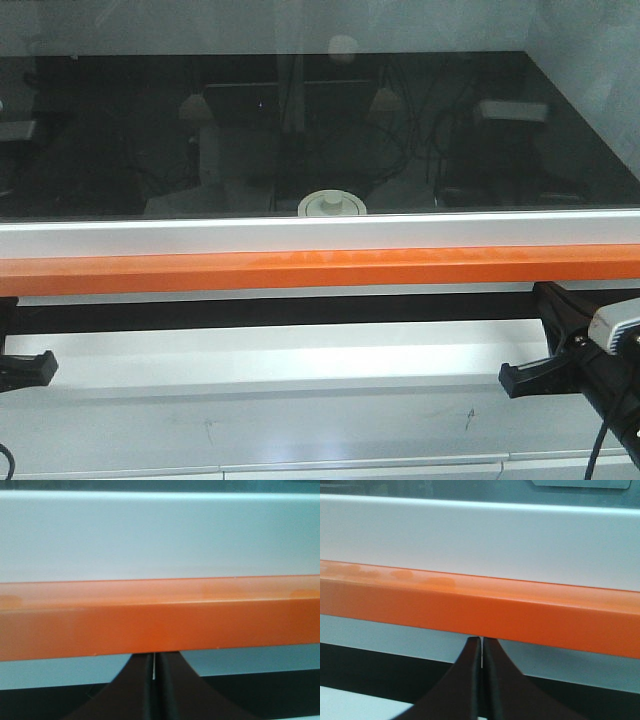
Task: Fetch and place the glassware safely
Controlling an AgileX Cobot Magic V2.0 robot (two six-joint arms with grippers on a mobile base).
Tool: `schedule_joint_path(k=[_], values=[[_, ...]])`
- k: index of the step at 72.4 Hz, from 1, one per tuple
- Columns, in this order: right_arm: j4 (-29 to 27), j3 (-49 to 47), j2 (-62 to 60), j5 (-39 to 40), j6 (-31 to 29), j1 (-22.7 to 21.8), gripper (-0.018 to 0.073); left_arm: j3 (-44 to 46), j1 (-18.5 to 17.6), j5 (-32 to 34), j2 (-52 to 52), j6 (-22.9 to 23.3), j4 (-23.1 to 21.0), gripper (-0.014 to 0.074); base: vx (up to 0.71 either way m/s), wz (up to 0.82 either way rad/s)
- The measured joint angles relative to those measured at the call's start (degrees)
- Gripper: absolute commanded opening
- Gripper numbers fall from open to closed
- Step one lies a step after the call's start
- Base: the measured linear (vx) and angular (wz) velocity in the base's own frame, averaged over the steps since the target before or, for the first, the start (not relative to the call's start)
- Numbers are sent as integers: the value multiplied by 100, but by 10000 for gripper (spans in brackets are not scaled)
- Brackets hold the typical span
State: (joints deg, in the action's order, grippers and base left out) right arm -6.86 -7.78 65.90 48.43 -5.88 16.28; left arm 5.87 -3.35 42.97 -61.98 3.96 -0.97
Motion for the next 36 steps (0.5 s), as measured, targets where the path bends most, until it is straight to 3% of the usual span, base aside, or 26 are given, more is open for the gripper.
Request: schedule_joint_path(k=[36], values=[[-474, -46, 0, -67, -39, 0, -1, 0, 0, 0, 0, 0, 0, -7, 0, 0]])
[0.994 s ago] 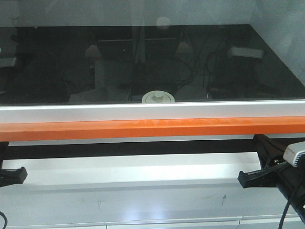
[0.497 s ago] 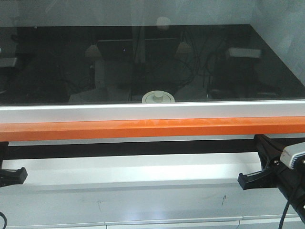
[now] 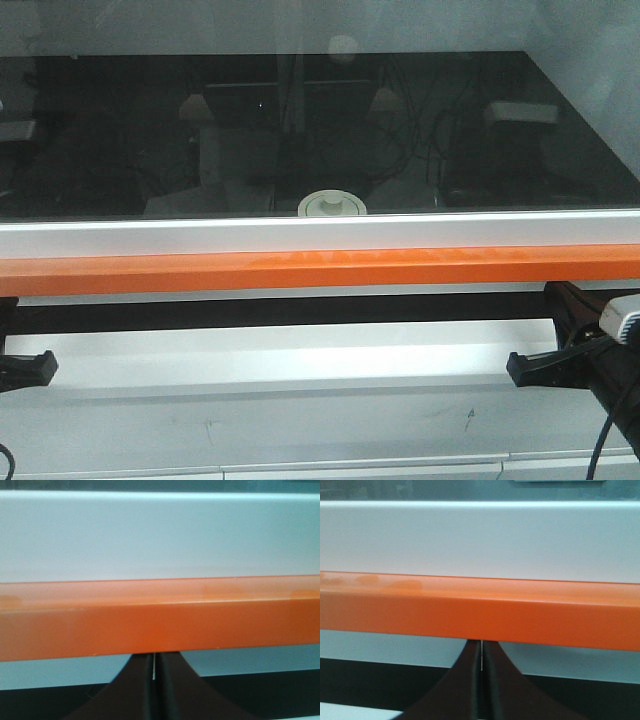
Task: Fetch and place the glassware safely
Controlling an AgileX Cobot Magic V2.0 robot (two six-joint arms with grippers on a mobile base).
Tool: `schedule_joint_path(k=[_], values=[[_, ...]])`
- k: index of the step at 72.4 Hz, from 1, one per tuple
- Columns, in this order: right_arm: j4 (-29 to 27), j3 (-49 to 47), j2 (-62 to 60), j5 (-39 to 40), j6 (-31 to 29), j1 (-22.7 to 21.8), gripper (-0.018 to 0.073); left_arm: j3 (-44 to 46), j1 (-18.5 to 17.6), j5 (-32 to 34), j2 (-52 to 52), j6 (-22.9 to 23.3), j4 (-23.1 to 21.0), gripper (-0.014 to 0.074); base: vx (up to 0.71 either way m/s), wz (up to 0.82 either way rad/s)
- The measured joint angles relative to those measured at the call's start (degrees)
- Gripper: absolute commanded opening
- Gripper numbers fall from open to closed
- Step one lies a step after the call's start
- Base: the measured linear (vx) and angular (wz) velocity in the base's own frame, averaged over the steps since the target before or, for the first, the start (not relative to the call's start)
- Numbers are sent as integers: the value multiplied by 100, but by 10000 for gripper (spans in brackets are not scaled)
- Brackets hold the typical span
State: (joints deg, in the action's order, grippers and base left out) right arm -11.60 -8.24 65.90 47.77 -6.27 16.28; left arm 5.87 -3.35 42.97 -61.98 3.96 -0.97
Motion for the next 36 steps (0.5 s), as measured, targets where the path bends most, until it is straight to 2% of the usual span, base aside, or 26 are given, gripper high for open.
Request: schedule_joint_path(k=[17, 36], values=[[-91, -172, 68, -238, 0, 0, -1, 0, 0, 0, 0, 0, -1, -7, 0, 0], [-98, -264, 483, 64, 0, 0, -1, 0, 0, 0, 0, 0, -1, -7, 0, 0]])
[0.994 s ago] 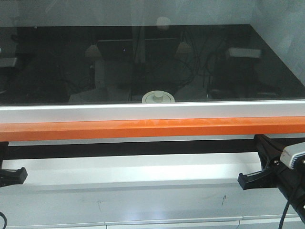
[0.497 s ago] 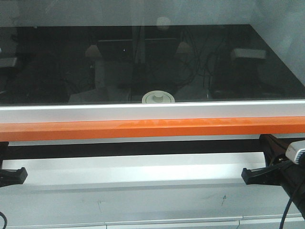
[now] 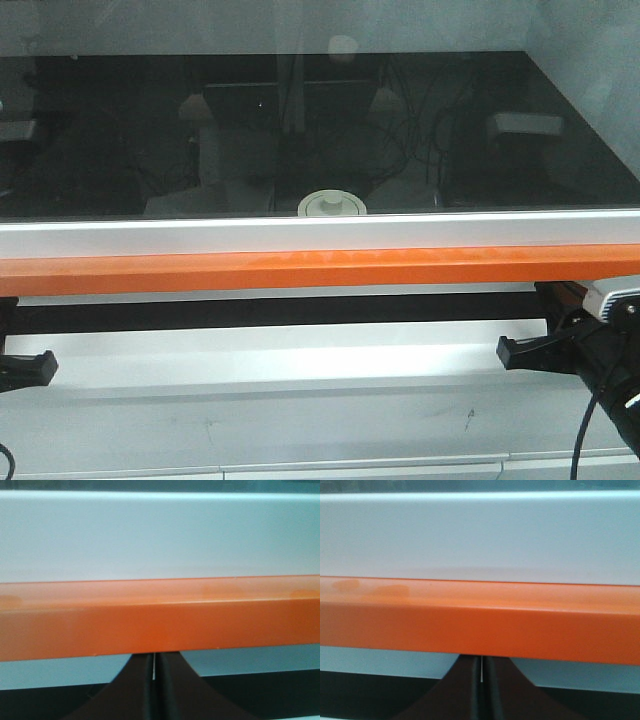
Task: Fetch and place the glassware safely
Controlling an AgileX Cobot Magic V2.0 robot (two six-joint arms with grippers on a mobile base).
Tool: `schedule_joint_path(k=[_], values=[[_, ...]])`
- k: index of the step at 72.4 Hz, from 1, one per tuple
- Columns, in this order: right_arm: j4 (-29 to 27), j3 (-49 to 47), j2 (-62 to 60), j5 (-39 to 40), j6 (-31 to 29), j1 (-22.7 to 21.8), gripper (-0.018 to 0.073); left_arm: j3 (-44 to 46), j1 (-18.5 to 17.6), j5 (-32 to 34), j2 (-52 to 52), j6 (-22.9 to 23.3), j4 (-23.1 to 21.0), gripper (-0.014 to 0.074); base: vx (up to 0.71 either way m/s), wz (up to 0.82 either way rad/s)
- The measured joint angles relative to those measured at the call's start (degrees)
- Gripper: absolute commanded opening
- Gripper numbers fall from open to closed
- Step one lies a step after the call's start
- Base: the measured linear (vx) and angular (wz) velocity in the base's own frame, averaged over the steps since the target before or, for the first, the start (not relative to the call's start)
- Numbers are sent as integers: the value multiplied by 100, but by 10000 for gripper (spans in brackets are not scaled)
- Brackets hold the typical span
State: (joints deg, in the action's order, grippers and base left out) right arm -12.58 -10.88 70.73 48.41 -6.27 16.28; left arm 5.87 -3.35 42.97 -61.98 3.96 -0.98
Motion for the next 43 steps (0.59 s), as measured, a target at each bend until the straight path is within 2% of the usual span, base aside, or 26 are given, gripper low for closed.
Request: schedule_joint_path(k=[43], values=[[76, 0, 2, 84, 17, 0, -1, 8, 0, -41, 72, 0, -5, -7, 0, 0]])
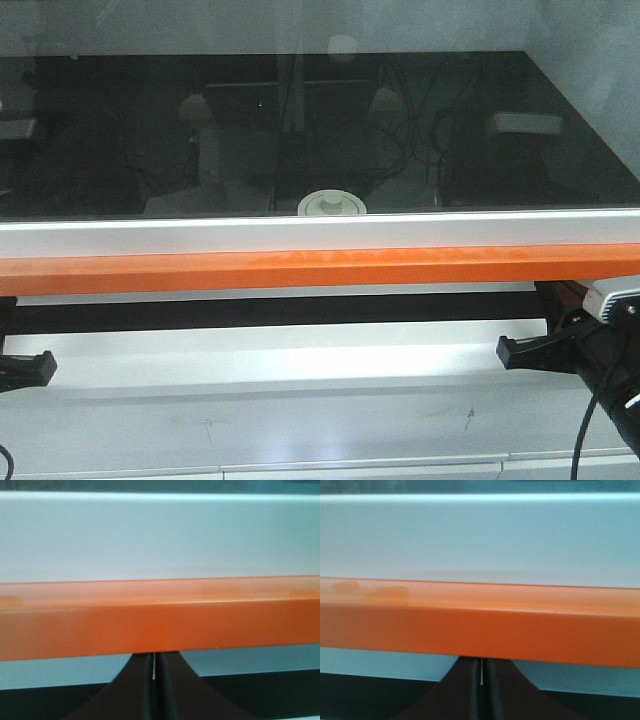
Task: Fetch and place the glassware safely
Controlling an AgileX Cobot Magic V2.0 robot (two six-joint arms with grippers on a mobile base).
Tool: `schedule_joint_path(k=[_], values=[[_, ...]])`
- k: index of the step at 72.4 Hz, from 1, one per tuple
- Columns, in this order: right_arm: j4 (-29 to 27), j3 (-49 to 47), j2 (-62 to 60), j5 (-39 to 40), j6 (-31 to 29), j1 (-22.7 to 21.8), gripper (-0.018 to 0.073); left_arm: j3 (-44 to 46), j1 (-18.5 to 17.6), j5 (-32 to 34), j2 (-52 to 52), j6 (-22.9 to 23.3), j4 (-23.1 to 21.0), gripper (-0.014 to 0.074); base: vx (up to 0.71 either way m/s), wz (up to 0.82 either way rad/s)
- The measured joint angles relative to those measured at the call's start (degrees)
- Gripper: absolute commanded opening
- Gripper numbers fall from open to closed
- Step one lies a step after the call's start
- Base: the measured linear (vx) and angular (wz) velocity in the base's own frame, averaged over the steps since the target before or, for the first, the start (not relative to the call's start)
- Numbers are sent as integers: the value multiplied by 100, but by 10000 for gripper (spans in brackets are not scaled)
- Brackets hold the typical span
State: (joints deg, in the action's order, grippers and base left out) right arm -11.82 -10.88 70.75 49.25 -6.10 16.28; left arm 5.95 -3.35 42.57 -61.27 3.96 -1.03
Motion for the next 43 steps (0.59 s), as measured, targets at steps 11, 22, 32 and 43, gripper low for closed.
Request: schedule_joint_path(k=[11, 22, 32, 43], values=[[118, 0, -128, -85, 0, 0, -1, 72, 0, -221, 140, -4, 45, -7, 0, 0], [197, 0, -262, -155, 5, 0, -1, 218, 0, -597, 300, -30, 103, -7, 0, 0], [213, -58, -379, -259, 5, 0, -1, 311, 0, -824, 449, -57, 103, -7, 0, 0], [227, -212, -449, -427, 5, 0, -1, 433, 0, -1003, 582, -62, 103, -7, 0, 0]])
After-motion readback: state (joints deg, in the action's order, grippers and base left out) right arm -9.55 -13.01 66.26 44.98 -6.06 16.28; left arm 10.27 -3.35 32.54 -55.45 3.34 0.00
